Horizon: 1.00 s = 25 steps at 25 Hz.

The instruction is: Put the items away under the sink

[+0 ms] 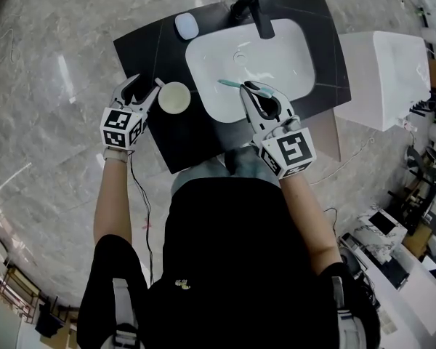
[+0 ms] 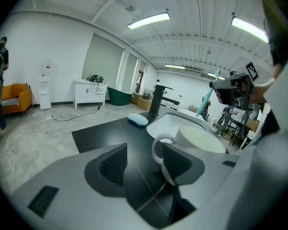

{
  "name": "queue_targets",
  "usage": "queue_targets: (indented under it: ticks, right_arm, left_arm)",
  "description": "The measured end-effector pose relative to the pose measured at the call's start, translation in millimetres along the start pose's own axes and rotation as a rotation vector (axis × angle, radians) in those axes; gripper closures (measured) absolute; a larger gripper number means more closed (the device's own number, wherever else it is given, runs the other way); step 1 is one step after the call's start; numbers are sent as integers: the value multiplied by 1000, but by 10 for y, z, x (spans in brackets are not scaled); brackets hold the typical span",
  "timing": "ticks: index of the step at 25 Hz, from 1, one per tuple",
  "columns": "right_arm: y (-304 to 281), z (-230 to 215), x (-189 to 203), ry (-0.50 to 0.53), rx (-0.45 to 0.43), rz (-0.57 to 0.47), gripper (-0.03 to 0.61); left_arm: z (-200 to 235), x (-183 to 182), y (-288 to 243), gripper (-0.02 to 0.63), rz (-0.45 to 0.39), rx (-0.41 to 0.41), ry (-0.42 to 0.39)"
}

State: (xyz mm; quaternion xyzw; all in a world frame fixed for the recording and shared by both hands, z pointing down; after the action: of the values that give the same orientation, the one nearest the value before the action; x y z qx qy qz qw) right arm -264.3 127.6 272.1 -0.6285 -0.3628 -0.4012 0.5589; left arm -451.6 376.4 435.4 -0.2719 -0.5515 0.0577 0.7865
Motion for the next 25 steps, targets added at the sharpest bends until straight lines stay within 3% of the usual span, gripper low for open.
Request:
queue_targets:
  ticks: [7, 9, 11, 25]
  right_arm:
    - [144, -36, 102, -25, 31, 12, 528]
    - [189, -51, 130, -33, 38, 13, 528]
    - [234, -71, 141, -39, 45, 12, 528]
    - [853, -187, 353, -105, 126, -36, 528]
  left_arm:
    - [35, 15, -180, 378, -7, 15, -39]
    - [-1, 11, -200, 435, -17, 35, -55]
    - [-57, 5, -207, 571, -29, 48, -65]
    - [-384, -102, -20, 572, -97, -20, -6]
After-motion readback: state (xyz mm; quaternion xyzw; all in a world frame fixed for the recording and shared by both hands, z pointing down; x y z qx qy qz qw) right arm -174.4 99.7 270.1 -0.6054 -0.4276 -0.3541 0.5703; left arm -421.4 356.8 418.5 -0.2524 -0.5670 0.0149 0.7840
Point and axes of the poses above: the fingertips, and each gripper's own axes: y backward along the fingers, z to its left, x out of its underside, the point moved 9 cm from there along y, backward along the fingers
